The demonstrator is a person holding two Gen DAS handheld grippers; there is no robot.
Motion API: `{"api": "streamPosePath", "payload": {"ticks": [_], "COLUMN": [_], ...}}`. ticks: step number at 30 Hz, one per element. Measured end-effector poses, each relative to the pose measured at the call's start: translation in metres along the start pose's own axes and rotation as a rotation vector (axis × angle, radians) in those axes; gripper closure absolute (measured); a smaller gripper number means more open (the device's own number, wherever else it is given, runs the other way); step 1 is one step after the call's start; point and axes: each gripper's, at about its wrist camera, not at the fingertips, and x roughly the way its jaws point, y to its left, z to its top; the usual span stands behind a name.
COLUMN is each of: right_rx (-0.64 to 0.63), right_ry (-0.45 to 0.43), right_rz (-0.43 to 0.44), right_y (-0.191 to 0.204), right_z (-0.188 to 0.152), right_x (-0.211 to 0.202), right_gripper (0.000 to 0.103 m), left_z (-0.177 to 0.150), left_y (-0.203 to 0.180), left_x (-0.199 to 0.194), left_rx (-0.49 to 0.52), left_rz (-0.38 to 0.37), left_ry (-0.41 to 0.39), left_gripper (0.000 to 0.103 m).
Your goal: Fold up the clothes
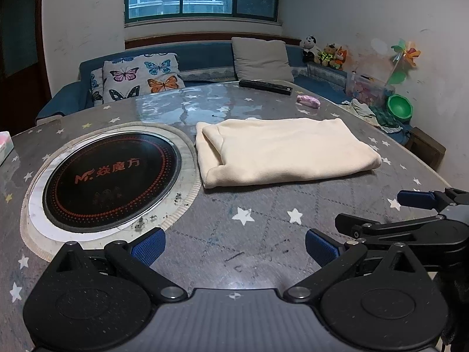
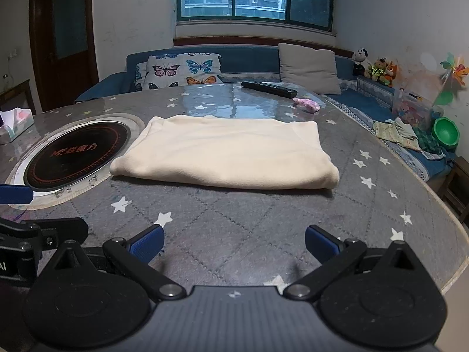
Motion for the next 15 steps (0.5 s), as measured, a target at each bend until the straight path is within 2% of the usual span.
{"api": "streamPosePath", "payload": {"ticks": [15], "right_rx": [0.011], "right_ry": [0.005], "right_rz": [-0.001], "right_y": [-0.0011], "right_z": [-0.0026], "right_x": [-0.0001], "right_gripper": [0.0], "left_z": [-0.0015], "left_y": [-0.004], "left_x": [-0.0009], "left_rx": [0.009], "left_rz": [0.003], "left_ry": [0.004], "left_gripper": [0.0]}}
